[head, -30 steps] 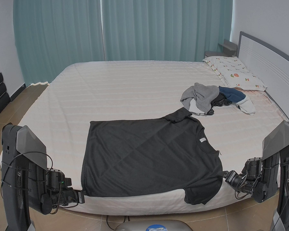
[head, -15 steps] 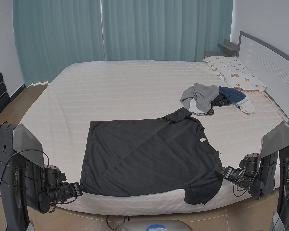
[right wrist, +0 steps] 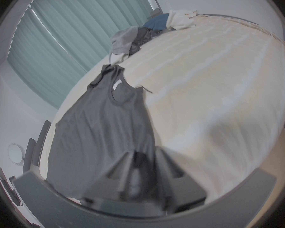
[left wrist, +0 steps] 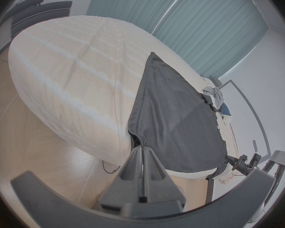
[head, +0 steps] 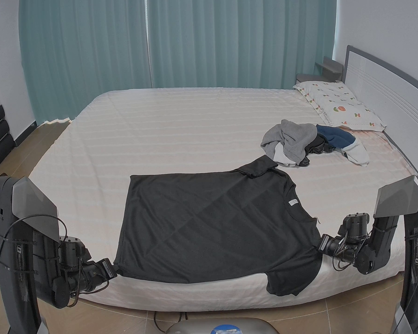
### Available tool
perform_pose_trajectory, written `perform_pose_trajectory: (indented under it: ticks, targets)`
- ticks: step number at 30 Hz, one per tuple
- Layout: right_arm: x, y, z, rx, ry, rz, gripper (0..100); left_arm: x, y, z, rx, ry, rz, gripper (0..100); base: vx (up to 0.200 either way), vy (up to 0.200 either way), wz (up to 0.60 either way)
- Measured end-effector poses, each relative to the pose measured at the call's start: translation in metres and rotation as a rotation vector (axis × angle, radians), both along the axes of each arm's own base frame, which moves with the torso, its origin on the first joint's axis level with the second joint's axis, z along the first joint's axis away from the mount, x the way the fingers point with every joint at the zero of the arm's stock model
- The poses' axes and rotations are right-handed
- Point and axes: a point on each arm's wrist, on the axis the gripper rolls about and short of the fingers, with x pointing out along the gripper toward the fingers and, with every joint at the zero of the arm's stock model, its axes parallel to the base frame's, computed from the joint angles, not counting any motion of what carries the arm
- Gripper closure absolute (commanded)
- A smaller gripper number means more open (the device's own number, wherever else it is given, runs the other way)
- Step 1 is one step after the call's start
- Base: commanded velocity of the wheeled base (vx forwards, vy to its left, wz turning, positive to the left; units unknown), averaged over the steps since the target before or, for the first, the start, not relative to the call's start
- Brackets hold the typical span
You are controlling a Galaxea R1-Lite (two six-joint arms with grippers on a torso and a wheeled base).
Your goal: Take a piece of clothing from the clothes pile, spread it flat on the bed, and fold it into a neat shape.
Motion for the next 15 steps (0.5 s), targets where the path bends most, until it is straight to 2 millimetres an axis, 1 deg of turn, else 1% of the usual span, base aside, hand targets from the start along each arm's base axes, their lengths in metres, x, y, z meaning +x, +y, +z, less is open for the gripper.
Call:
perform_pose_trajectory:
  ticks: [6, 15]
  targets:
    - [0.025, -0.007, 0.011, 0.031, -0.076, -0.008, 100, 0.0, 0.003, -0.001, -0.002, 0.005, 0.016, 100, 0.0, 0.0, 0.0]
    - [0.042, -0.01, 0.021, 0.103, -0.154, -0.009, 100, -0.001, 0.005, -0.004, -0.003, 0.019, 0.022, 100, 0.0, 0.0, 0.0]
